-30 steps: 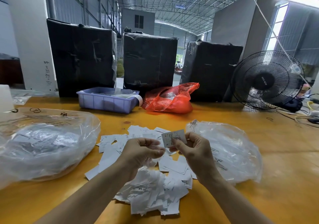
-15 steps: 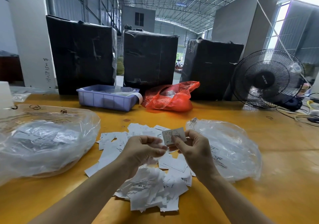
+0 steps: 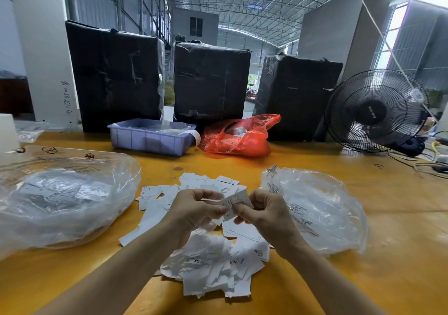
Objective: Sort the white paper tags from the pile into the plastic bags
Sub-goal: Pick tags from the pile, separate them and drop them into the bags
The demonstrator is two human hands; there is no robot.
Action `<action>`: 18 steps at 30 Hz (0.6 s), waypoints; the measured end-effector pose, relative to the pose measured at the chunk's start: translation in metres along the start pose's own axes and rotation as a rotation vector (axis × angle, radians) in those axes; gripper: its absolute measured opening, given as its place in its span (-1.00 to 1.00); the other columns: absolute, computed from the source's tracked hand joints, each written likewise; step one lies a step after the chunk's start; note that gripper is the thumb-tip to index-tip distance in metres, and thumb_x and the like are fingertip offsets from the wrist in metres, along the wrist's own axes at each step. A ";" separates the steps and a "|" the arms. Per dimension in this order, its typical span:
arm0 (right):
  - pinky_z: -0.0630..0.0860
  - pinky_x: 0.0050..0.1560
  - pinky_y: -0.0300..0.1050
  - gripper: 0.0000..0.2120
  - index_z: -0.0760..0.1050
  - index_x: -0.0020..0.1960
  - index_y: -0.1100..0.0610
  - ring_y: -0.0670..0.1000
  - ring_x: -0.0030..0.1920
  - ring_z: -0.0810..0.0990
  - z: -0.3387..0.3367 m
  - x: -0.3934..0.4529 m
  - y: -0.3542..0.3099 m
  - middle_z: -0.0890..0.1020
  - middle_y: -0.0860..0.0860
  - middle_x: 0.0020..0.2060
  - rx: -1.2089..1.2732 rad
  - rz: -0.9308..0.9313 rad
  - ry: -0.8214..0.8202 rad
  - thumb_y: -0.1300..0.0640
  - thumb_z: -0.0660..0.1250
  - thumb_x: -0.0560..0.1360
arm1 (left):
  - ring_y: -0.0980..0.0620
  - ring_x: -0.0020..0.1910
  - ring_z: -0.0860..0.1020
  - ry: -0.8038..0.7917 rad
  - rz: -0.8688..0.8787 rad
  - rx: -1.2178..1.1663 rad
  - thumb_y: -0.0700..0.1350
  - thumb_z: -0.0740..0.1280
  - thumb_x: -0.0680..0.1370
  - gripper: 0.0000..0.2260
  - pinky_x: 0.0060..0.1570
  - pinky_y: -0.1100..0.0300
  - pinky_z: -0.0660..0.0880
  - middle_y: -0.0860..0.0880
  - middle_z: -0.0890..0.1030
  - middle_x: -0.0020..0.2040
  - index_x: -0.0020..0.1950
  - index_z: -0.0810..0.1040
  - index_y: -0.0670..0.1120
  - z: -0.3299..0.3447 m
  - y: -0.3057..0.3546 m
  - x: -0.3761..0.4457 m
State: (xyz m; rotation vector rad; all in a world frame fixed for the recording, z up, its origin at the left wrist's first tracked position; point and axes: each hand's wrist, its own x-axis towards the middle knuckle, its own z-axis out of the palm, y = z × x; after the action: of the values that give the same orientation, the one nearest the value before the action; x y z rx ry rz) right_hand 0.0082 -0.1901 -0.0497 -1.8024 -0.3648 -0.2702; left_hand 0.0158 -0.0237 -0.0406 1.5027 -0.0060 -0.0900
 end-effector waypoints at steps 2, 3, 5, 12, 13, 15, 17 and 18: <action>0.47 -0.38 -0.33 -0.96 0.55 -0.14 0.34 -0.04 -0.37 0.65 0.002 -0.001 -0.002 0.66 0.14 -0.28 0.018 -0.002 -0.005 0.35 0.39 0.44 | -0.02 -0.27 0.57 -0.002 0.006 -0.003 -0.38 0.49 0.33 -0.79 -0.11 0.11 0.47 -0.08 0.67 -0.33 -0.12 0.62 -0.16 0.000 0.000 0.000; 0.47 -0.38 -0.35 -0.98 0.56 -0.14 0.28 -0.05 -0.37 0.65 0.002 0.000 -0.002 0.66 0.12 -0.28 0.035 -0.006 0.021 0.36 0.38 0.45 | 0.01 -0.31 0.57 -0.005 0.008 0.000 -0.36 0.50 0.32 -0.79 -0.14 0.14 0.48 -0.06 0.66 -0.35 -0.11 0.61 -0.17 0.001 0.000 0.000; 0.48 -0.37 -0.34 -0.94 0.55 -0.11 0.23 -0.04 -0.36 0.65 0.001 0.001 -0.003 0.67 0.10 -0.26 0.077 -0.001 0.096 0.35 0.35 0.47 | 0.07 -0.36 0.57 -0.005 0.015 0.019 -0.30 0.53 0.30 -0.78 -0.20 0.20 0.49 -0.02 0.66 -0.35 -0.11 0.62 -0.16 0.001 0.000 -0.002; 0.60 -0.26 -0.18 -0.96 0.54 -0.12 0.25 0.02 -0.33 0.67 0.000 0.001 -0.005 0.68 0.12 -0.25 0.118 -0.030 0.169 0.35 0.36 0.47 | 0.11 -0.40 0.56 0.020 0.020 0.016 -0.30 0.55 0.27 -0.77 -0.25 0.24 0.47 -0.05 0.65 -0.34 -0.12 0.63 -0.16 0.004 0.000 -0.003; 0.60 -0.26 -0.19 -0.94 0.54 -0.14 0.24 0.03 -0.32 0.67 0.001 0.001 -0.005 0.68 0.12 -0.24 0.113 -0.043 0.165 0.36 0.37 0.46 | 0.11 -0.40 0.56 0.021 0.019 0.018 -0.31 0.54 0.28 -0.77 -0.26 0.25 0.46 -0.05 0.65 -0.35 -0.12 0.63 -0.16 0.004 -0.001 -0.003; 0.59 -0.26 -0.21 -0.91 0.54 -0.16 0.21 0.05 -0.30 0.67 0.002 0.000 -0.006 0.68 0.12 -0.23 0.096 -0.062 0.160 0.37 0.38 0.45 | 0.07 -0.36 0.57 0.022 0.018 0.017 -0.31 0.54 0.28 -0.76 -0.25 0.23 0.45 -0.08 0.66 -0.32 -0.11 0.62 -0.17 0.004 -0.001 -0.003; 0.60 -0.24 -0.21 -0.90 0.54 -0.16 0.19 0.04 -0.27 0.67 0.003 0.000 -0.005 0.68 0.12 -0.22 0.075 -0.070 0.161 0.37 0.38 0.44 | 0.03 -0.33 0.57 0.023 0.022 0.013 -0.32 0.54 0.28 -0.75 -0.25 0.20 0.43 -0.12 0.66 -0.29 -0.10 0.61 -0.19 0.004 -0.001 -0.004; 0.60 -0.24 -0.22 -0.89 0.54 -0.16 0.19 0.03 -0.26 0.66 0.003 0.000 -0.005 0.68 0.12 -0.21 0.066 -0.075 0.161 0.36 0.38 0.44 | 0.02 -0.32 0.58 0.021 0.025 0.017 -0.32 0.54 0.27 -0.75 -0.25 0.20 0.43 -0.14 0.66 -0.28 -0.10 0.61 -0.19 0.004 0.000 -0.004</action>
State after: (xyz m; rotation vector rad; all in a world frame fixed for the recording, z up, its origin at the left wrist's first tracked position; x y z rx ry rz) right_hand 0.0067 -0.1861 -0.0459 -1.6911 -0.3241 -0.4477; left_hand 0.0117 -0.0279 -0.0404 1.5202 -0.0086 -0.0535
